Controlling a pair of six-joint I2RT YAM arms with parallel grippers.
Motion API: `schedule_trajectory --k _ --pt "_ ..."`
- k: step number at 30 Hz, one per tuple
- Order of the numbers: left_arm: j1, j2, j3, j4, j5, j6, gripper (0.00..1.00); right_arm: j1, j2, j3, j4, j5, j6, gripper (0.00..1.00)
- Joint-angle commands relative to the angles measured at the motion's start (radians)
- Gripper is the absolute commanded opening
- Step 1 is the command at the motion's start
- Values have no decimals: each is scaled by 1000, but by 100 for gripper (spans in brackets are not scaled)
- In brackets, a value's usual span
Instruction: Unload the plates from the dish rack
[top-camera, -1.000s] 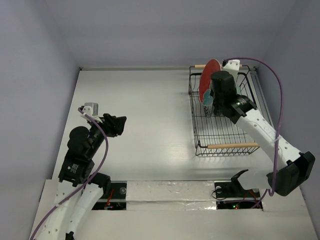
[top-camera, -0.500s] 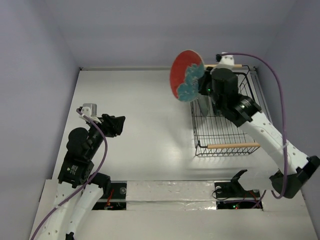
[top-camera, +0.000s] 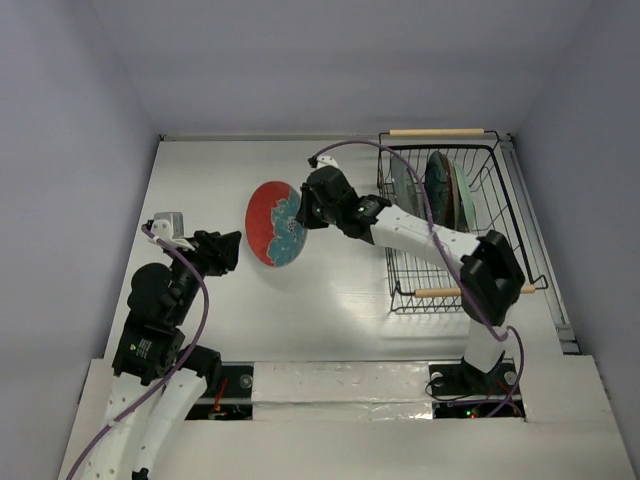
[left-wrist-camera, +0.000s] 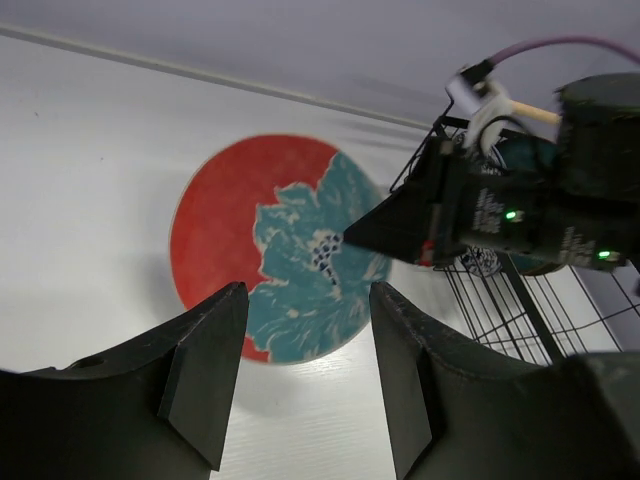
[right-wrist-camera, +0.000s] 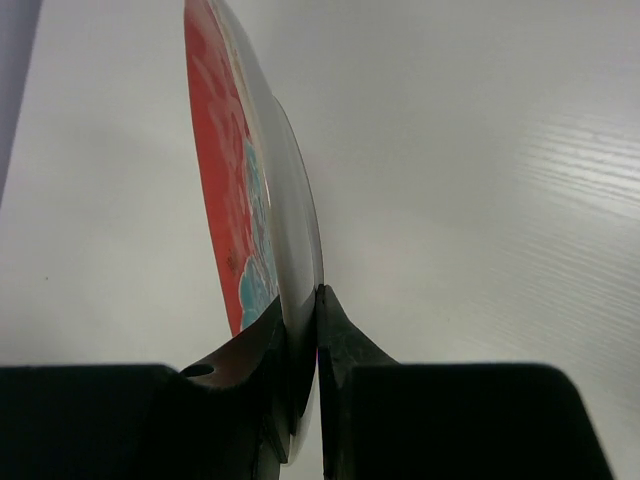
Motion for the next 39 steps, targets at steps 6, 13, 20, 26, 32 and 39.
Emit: schedule_trajectory --k 6,13,20,26,32,39 --pt "-6 1 4 32 -6 -6 49 -6 84 89 312 -33 130 0" --pt "-6 7 1 35 8 -7 49 -6 100 -60 347 68 187 3" --pt "-6 18 -1 39 17 -6 49 -6 93 -216 350 161 210 34" --pt "-6 26 -1 38 20 -9 49 -6 98 -273 335 200 202 40" --pt "-6 29 1 39 22 -9 49 -6 83 -261 289 197 173 62" --pt "-6 29 -1 41 23 -7 49 -6 -47 -220 160 228 83 79"
